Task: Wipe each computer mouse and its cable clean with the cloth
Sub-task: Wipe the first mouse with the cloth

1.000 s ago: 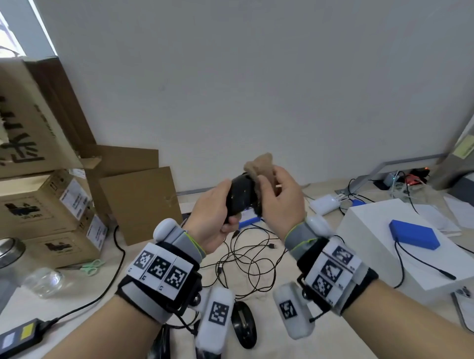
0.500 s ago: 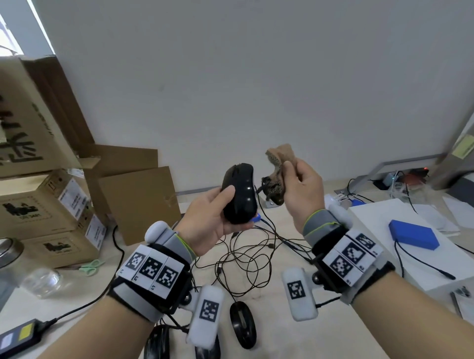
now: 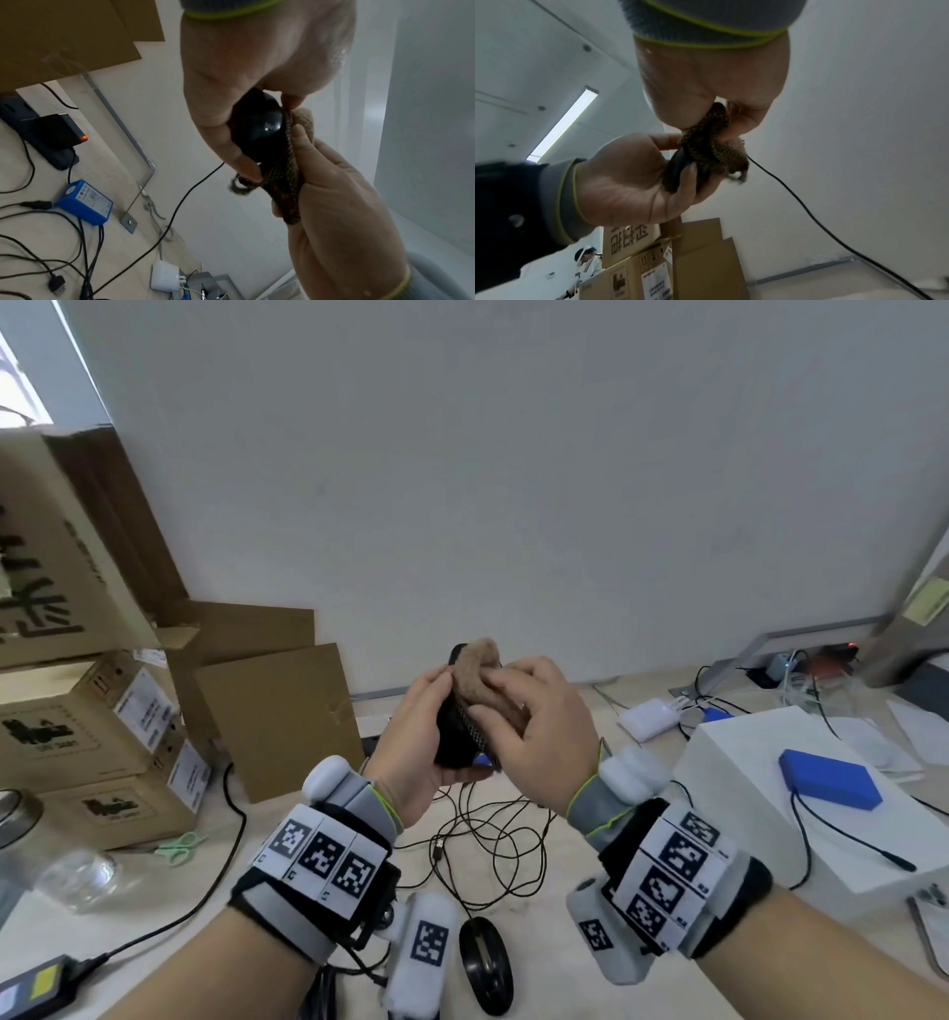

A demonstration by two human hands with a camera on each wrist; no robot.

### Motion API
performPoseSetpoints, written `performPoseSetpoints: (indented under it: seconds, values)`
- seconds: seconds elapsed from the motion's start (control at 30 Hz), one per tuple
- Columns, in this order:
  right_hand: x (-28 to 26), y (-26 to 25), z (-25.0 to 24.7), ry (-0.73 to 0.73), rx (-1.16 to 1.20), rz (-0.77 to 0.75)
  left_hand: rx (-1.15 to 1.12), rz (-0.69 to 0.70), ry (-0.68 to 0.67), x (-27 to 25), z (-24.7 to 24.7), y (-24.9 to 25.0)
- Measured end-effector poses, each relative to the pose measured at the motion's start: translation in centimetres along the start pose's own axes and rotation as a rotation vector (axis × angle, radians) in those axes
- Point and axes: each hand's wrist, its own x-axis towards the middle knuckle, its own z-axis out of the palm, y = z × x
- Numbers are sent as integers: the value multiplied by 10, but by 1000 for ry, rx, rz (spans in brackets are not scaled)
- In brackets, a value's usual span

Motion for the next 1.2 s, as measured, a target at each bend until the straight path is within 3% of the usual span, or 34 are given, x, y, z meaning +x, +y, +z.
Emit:
performPoseSetpoints:
  seconds: [0.2,0.37,0.5,0.67,0.73,0.83,0.97,1.07,1.13,1.2]
  values:
    - [21,7,-4,113,198,395,126,70,-19,-7,4,-5]
    - [11,-4,5,91,332,393,184,129,-6,-5,9,1]
    - [26,3,0,177,466,550,225,115,-57,-8,6,0]
    - [31,3,-7,119,586,673,159,63,-101,-11,2,2]
    - [32,4,-15,198,630,686,139,48,-104,-13,0,4]
    - [30,1,-21,265,569,575,96,26,-107,-14,0,4]
    - [3,-8,-1,109,73,121,-12,-4,-17,-8,8,1]
    - [-20,-11,8,14,-18,-135,-205,-112,-16,-3,10,6]
    - [-22,-8,5,-15,-12,-244,-228,-140,-21,-2,8,9]
    - [-10,1,-1,10,-51,-249,-114,-119,-45,-5,8,7]
